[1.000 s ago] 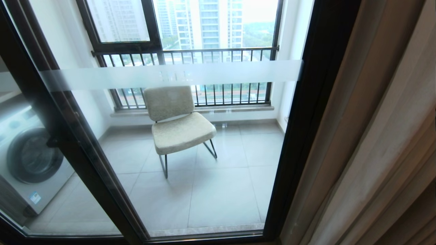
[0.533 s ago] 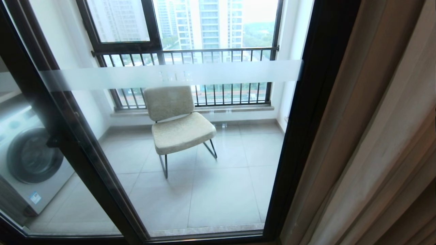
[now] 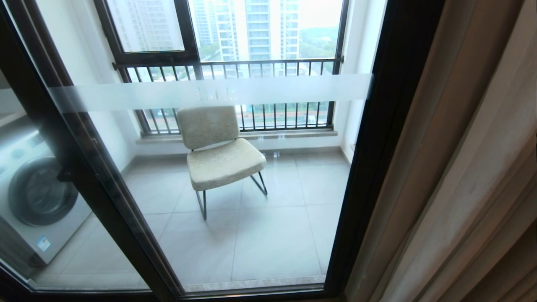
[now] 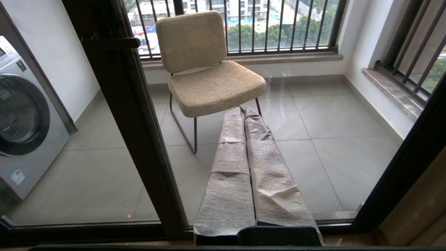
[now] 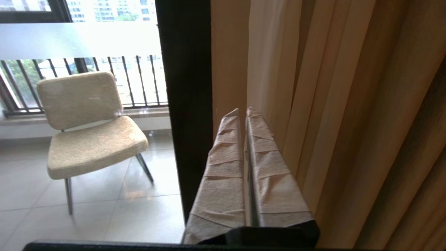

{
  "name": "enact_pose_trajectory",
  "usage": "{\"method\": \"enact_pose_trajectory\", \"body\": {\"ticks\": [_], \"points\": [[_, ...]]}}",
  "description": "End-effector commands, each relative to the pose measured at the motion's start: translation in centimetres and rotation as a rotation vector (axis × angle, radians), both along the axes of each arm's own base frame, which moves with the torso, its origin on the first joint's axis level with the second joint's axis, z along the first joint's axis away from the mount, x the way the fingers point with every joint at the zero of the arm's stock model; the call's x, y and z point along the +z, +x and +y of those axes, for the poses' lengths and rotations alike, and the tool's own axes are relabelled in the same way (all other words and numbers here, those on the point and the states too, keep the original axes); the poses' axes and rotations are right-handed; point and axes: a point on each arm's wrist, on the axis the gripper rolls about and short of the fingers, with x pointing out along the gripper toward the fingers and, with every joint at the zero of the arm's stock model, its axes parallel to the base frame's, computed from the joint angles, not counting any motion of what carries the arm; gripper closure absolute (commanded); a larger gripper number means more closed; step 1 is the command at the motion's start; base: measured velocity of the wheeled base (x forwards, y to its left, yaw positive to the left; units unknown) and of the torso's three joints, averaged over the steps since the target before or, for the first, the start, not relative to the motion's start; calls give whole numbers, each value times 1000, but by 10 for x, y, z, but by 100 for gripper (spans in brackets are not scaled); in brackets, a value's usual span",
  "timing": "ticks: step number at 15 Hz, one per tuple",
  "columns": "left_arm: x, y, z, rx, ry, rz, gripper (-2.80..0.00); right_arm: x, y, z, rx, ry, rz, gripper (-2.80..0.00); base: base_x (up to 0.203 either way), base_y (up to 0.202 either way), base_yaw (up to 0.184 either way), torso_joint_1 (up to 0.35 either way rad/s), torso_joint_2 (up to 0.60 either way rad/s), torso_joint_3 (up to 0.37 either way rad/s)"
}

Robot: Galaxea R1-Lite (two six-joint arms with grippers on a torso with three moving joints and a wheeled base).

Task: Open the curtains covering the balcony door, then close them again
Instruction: Pull the inner curtains open on both sides

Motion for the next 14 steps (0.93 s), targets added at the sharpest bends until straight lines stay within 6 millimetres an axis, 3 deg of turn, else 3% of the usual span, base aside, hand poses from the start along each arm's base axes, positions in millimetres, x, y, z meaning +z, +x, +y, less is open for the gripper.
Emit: {"method": "enact_pose_trajectory", "body": {"ticks": [1, 7, 14], "points": [[0, 0, 0, 1, 0, -1, 0, 9, 26, -5, -18, 14, 55, -280, 0, 0, 0, 0, 0, 0], [0, 0, 0, 0, 0, -1, 0, 16, 65, -12, -21, 22, 93, -280, 0, 0, 0, 0, 0, 0], [0, 0, 0, 1, 0, -1, 0, 29, 139, -25, -19, 47, 122, -280, 0, 0, 0, 0, 0, 0]]}}
